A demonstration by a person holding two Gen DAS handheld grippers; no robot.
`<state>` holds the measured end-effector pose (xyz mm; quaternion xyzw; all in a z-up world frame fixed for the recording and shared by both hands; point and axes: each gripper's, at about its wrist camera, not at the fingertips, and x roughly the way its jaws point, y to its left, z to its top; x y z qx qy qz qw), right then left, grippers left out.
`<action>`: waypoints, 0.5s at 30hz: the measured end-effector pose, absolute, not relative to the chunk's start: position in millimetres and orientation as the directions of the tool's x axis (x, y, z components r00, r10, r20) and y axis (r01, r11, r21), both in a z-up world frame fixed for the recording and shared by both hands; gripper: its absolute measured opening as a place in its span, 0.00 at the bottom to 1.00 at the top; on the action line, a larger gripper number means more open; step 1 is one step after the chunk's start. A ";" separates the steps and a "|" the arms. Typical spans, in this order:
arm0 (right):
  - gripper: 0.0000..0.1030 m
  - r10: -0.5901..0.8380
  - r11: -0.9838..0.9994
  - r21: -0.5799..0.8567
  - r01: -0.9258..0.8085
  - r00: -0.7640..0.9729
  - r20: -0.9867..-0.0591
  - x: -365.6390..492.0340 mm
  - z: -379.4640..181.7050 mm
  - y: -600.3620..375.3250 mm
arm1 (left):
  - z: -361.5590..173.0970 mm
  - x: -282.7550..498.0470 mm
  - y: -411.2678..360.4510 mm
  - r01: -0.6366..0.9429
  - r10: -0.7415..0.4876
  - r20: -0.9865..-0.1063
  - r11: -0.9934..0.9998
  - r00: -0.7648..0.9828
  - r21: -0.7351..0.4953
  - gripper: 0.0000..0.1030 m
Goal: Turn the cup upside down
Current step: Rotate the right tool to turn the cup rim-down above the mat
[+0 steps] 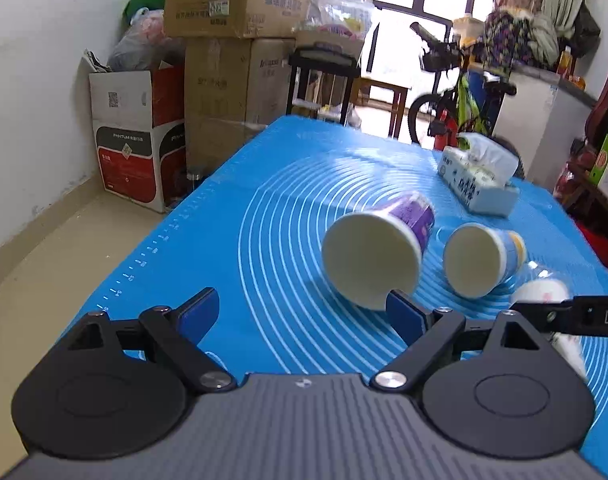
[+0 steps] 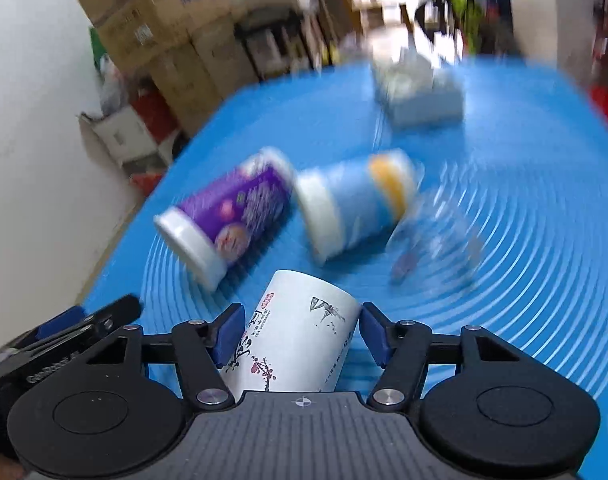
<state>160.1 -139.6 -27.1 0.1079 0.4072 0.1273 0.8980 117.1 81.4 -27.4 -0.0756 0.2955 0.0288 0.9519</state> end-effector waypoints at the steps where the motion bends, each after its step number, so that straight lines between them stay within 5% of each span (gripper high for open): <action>1: 0.64 0.275 0.960 0.236 -0.153 0.687 -0.673 153.2 -22.5 -139.8 | -26.3 114.7 81.1 -0.103 0.011 -0.556 0.985 0.831 -0.136 0.87; 6: 0.64 0.100 0.980 -0.100 -0.172 0.860 -0.501 123.0 -27.6 -129.2 | -22.4 106.3 75.5 -0.102 0.008 -0.527 0.984 0.850 -0.149 0.87; 15: 0.64 0.132 0.956 -0.193 -0.220 0.914 -0.384 88.4 -53.4 -128.2 | -25.7 93.9 68.4 -0.086 0.006 -0.529 0.988 0.849 -0.127 0.87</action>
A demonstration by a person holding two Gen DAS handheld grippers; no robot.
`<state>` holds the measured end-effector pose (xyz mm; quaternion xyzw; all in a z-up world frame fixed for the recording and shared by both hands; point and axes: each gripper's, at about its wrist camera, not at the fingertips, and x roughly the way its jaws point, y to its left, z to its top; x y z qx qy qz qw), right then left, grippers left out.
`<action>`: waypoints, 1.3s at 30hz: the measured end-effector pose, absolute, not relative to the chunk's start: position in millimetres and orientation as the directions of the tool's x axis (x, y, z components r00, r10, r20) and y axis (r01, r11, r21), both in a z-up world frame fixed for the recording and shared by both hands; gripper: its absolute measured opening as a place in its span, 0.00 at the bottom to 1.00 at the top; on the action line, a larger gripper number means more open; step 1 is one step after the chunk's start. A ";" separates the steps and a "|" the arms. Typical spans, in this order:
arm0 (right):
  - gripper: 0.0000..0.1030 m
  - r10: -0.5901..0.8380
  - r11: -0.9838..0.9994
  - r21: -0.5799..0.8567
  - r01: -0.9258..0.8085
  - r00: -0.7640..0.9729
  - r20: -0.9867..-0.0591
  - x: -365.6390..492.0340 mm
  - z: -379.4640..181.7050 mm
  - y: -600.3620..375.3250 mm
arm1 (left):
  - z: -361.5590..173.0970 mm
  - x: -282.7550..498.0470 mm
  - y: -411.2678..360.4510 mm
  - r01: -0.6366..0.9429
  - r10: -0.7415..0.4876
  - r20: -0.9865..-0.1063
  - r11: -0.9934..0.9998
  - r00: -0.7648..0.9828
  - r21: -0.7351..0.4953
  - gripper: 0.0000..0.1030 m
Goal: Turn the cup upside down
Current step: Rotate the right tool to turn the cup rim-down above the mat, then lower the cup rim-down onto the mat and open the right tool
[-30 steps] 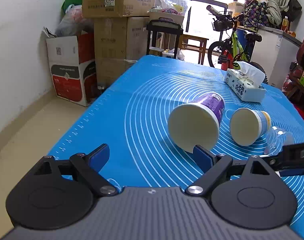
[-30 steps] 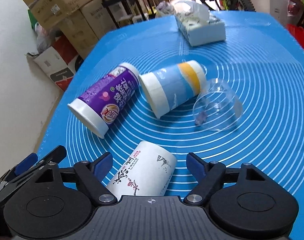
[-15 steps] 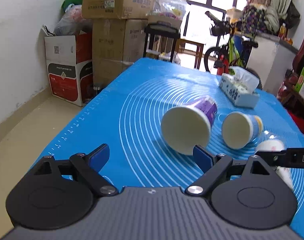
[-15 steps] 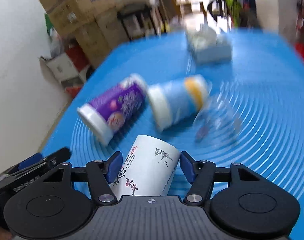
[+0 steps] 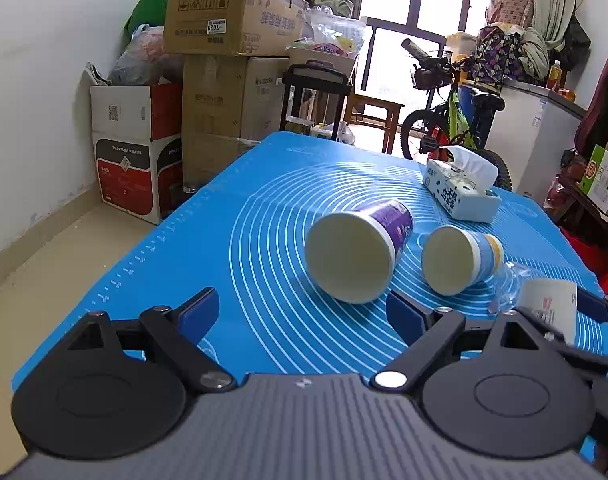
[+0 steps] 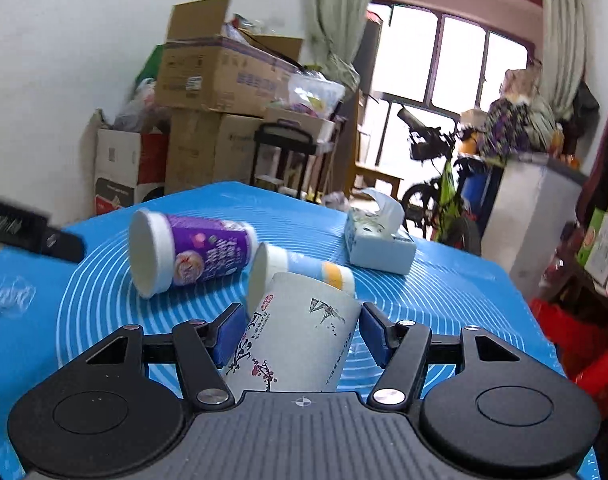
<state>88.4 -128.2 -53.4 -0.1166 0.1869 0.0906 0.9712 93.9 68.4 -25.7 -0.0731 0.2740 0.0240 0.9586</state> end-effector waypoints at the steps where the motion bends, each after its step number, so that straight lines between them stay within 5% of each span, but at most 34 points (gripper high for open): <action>1: 0.64 0.137 0.952 -0.206 -0.228 0.915 -0.379 82.9 -55.1 -124.7 | -25.9 91.7 68.0 -0.082 0.000 -0.526 0.988 0.851 -0.133 0.87; 21: 0.64 0.141 0.945 -0.222 -0.240 0.912 -0.385 32.3 -56.9 -130.9 | -30.5 60.3 49.6 -0.021 -0.040 -0.528 0.994 0.848 -0.109 0.87; 39: 0.81 0.169 0.979 -0.014 -0.204 0.844 -0.510 -11.7 -50.1 -181.8 | -39.1 22.1 15.1 0.108 -0.119 -0.516 0.993 0.848 -0.050 0.89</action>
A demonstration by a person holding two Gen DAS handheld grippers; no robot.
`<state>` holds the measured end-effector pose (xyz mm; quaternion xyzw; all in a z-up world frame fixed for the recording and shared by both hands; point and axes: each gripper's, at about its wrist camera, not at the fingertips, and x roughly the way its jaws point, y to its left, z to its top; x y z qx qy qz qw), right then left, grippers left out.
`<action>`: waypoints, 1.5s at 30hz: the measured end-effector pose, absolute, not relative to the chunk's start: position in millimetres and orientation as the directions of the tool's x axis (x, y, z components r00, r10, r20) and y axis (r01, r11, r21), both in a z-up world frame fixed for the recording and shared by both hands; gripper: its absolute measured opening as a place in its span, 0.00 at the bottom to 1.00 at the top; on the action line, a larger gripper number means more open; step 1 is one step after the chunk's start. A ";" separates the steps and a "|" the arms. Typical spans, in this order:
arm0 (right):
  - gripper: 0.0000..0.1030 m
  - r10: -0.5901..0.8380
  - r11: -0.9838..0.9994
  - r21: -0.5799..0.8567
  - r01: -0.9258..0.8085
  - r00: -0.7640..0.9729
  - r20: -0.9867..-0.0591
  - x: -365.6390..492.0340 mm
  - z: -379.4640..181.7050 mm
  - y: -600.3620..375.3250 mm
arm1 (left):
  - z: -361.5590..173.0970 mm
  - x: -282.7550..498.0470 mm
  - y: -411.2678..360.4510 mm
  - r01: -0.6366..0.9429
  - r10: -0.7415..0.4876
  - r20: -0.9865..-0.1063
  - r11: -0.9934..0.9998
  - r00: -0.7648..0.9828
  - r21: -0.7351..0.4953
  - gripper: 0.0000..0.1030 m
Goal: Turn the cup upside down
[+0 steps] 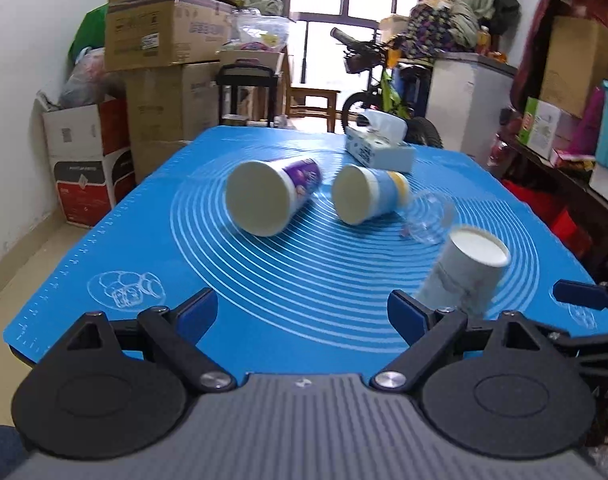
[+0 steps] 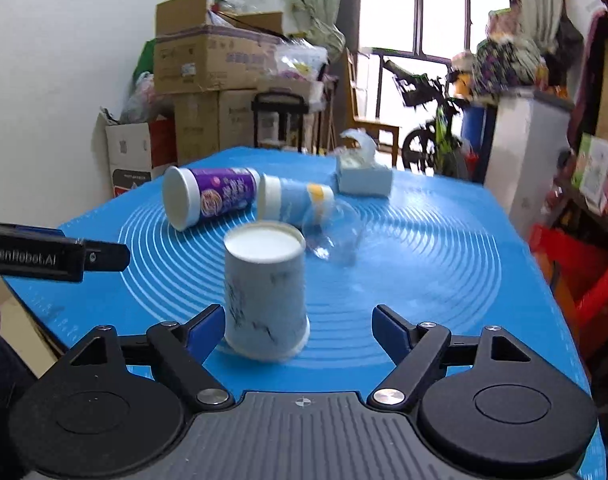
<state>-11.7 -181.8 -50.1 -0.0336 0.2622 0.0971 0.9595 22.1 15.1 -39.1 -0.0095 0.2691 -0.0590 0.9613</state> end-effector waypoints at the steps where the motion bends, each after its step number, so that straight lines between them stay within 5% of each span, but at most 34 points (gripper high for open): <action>1: 0.81 0.164 0.980 -0.013 -0.200 0.840 -0.517 -15.1 -51.1 -184.0 | -40.7 19.7 12.0 0.120 -0.124 -0.517 0.992 0.847 -0.041 0.89; 45: 0.81 0.117 0.992 0.016 -0.129 0.831 -0.543 -79.8 -42.1 -211.8 | -46.7 -22.2 -20.8 0.238 -0.211 -0.540 0.971 0.815 -0.020 0.89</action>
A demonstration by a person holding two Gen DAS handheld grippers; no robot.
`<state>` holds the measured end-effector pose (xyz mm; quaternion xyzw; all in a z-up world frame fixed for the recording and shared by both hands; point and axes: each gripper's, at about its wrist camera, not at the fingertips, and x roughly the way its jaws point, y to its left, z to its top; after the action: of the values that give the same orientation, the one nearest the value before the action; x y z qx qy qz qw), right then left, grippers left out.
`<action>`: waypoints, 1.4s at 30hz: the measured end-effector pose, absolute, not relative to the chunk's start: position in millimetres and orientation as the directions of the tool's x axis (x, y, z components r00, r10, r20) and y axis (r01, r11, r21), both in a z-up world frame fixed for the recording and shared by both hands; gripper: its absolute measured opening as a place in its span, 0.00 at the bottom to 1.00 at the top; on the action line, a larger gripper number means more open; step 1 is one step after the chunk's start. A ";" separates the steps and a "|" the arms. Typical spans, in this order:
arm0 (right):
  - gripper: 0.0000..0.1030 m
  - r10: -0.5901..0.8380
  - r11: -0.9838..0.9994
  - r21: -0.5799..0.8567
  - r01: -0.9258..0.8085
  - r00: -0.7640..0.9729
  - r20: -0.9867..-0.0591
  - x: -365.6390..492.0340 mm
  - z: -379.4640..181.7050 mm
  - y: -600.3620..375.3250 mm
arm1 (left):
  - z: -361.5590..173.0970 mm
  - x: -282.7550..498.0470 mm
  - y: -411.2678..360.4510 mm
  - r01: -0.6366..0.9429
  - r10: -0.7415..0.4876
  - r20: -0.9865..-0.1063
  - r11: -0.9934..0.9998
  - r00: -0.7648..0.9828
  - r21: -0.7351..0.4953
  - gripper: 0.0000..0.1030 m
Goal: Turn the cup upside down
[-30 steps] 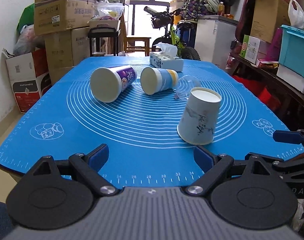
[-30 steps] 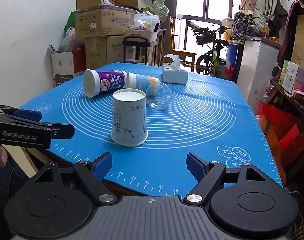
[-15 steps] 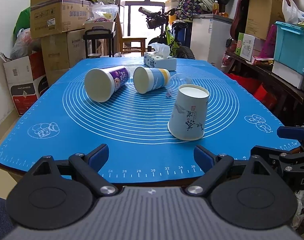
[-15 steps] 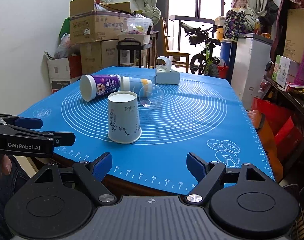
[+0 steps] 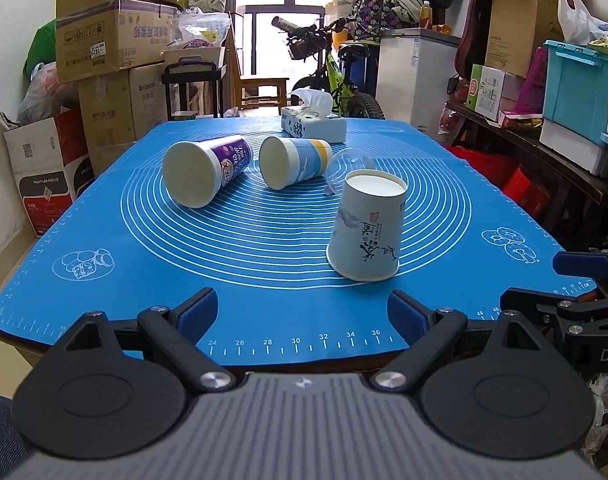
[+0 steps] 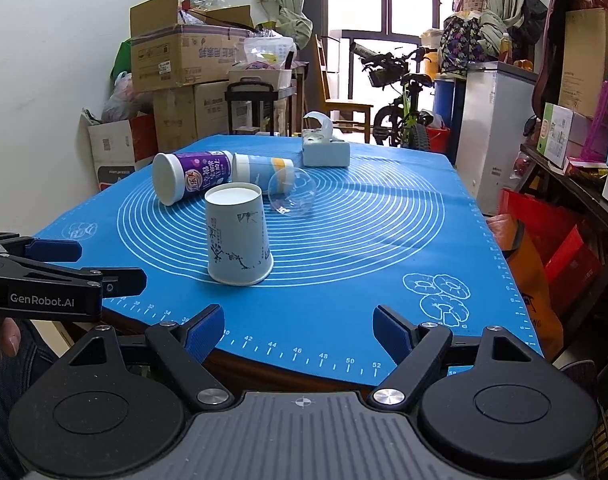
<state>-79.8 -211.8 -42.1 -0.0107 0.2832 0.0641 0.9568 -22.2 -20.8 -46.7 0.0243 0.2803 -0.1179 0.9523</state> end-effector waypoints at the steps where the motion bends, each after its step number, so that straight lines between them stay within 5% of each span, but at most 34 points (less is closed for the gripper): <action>1: 0.81 0.119 0.991 0.018 -0.130 0.830 -0.544 -79.8 -42.4 -211.9 | -46.7 -22.2 -20.8 0.238 -0.211 -0.540 0.971 0.815 -0.019 0.89; 42: 0.83 0.116 0.992 0.024 -0.124 0.824 -0.555 -79.3 -43.8 -215.7 | -47.1 -20.9 -16.4 0.232 -0.202 -0.538 0.973 0.818 -0.013 0.89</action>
<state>-79.3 -215.7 -43.8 -0.0063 0.2902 0.0628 0.9549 -20.9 -16.4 -47.1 0.0266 0.2793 -0.1137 0.9531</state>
